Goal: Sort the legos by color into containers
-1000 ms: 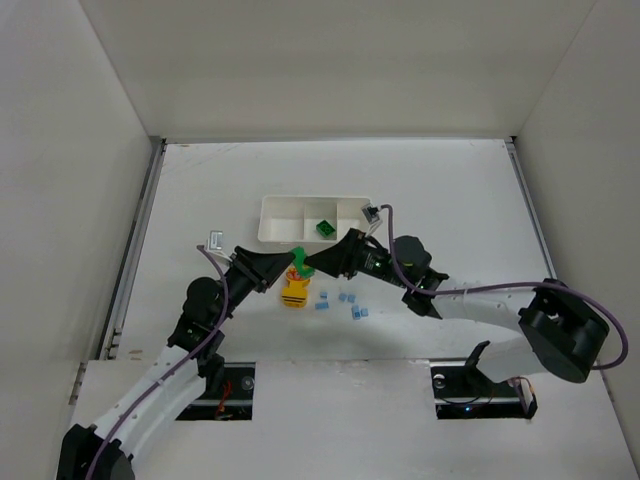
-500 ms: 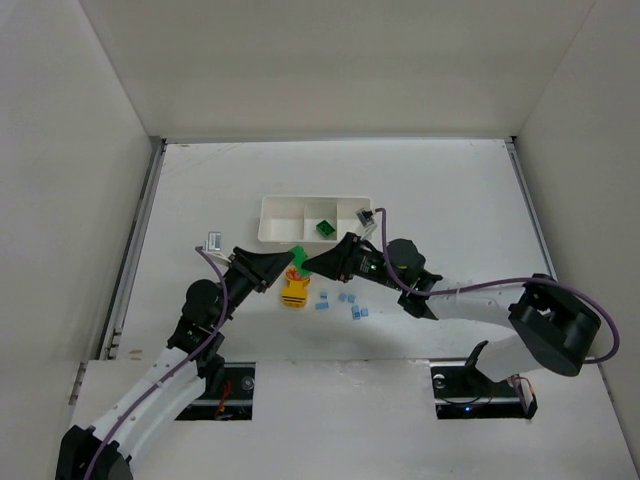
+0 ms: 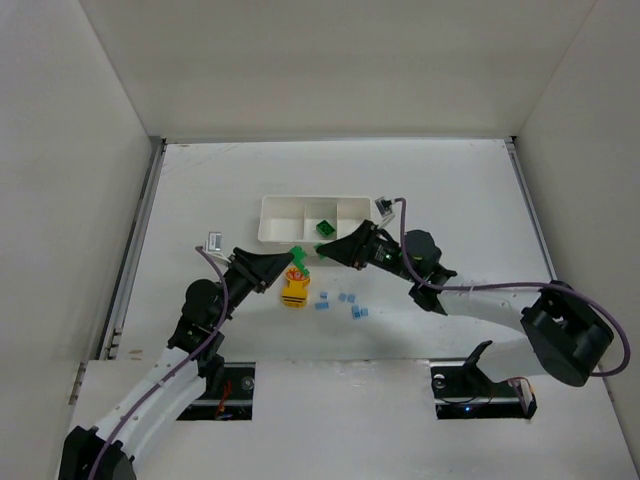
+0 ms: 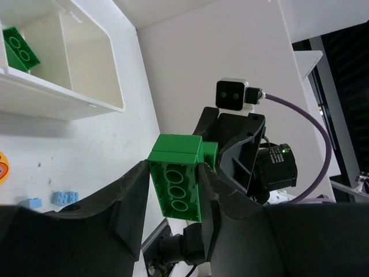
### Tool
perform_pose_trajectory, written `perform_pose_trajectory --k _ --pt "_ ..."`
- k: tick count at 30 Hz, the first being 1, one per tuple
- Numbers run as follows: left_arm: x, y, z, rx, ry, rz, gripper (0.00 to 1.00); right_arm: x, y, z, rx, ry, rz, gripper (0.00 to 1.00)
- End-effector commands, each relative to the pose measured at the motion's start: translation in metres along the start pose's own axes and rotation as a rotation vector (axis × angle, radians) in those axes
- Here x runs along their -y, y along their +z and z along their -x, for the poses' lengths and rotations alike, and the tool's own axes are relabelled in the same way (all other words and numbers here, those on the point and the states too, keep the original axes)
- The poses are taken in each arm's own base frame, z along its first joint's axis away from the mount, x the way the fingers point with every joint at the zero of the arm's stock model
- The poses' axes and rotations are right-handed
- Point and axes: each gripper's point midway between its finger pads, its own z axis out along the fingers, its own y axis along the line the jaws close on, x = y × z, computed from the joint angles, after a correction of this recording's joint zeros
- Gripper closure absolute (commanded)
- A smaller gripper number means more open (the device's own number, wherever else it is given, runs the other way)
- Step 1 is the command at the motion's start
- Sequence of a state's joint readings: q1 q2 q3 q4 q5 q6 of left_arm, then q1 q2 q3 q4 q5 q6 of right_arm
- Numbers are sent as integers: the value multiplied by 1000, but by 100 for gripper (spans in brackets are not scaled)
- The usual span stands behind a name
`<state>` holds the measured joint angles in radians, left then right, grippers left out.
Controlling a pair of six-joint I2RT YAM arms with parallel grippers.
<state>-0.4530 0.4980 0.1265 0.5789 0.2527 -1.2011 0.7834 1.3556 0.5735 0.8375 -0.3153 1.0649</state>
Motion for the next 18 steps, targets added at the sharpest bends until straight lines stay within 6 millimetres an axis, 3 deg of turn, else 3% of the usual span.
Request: perform_pose_trajectory --k 1,6,12,18 --pt "8 1 5 18 41 -41 88 -14 -2 15 25 -41 40 67" --pt "12 2 11 37 41 -47 88 -4 5 32 50 -71 3 67" --pt "24 5 26 78 32 -55 87 61 35 68 89 -192 -274 66" --pt "4 17 29 60 -3 37 86 104 48 93 133 -316 -488 65"
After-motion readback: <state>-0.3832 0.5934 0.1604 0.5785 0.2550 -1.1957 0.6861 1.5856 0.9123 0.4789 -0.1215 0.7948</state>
